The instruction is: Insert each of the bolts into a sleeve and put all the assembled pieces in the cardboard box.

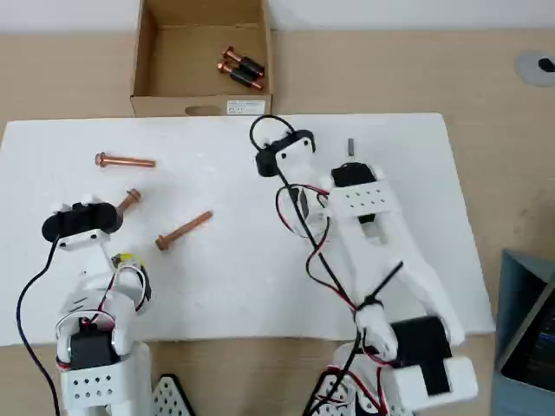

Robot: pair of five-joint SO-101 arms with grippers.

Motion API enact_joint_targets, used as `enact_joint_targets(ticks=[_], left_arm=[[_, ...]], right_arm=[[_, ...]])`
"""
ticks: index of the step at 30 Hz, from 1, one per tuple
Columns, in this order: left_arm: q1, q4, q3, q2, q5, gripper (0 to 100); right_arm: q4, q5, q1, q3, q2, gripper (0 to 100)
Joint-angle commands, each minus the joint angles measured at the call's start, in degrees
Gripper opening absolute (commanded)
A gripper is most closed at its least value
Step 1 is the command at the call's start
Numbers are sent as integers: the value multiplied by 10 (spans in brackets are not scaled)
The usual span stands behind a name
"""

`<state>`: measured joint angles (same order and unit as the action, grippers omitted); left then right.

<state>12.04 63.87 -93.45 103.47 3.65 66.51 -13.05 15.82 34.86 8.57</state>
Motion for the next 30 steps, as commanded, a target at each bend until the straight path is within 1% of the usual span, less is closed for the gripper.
enact_joint_targets(ticks=[1, 10, 12, 15, 20, 23, 30], left_arm=[[-3, -9, 2, 3, 0, 2], [-3, -9, 2, 3, 0, 2], [-3, -9, 2, 3, 0, 2], [-3, -9, 2, 3, 0, 2], [-3, -9, 2, 3, 0, 2], [-3, -10, 2, 3, 0, 2], [-6, -11, 2, 3, 3, 2]], right_arm=[[-18, 4, 5, -4, -29, 178], [-57, 4, 5, -5, -85, 175], [-62, 4, 5, -5, -97, 133], [-62, 4, 5, -5, -116, 15], [-60, 4, 5, -7, -110, 11], [-30, 4, 5, -36, -79, 11], [96, 4, 5, -146, 2, 11]])
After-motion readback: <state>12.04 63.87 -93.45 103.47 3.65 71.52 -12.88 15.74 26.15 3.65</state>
